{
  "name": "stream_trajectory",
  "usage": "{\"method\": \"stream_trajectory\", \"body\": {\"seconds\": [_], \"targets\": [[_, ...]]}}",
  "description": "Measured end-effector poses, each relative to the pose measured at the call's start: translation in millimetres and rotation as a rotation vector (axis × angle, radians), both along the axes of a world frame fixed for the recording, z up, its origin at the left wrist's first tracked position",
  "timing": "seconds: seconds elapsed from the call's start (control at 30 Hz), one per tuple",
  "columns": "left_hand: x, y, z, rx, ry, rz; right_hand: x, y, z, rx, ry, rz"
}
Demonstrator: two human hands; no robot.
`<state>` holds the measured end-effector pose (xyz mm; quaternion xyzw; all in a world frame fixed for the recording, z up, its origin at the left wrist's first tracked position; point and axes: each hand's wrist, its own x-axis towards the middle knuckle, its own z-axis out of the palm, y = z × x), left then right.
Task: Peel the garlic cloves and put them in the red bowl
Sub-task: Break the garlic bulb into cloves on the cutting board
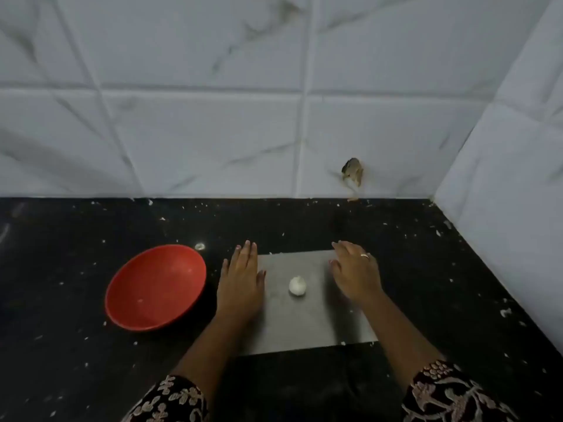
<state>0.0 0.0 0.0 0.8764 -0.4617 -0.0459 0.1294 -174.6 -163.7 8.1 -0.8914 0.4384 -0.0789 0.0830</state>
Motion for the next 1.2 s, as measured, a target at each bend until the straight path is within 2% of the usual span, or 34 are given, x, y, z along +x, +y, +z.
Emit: {"method": "stream_trajectory", "body": {"seconds": [0.07,0.2,0.4,0.87,1.2], "targets": [[6,-3,-13,0.031,-0.003,-0.012,1,-12,-11,-0.005,0.038,0.013],[17,-9,-39,0.076,0.007,-0.030,8,-30,-38,0.026,-0.001,0.052],[21,-11,-54,0.078,-0.056,-0.031,21,-30,-63,-0.082,-0.218,0.032],[-16,39,-59,0.168,-0.168,-0.019,-17,21,-71,-0.109,-0.249,0.063],[-67,104,-51,0.133,-0.294,-0.029,-61,96,-56,-0.046,-0.146,0.057]]}}
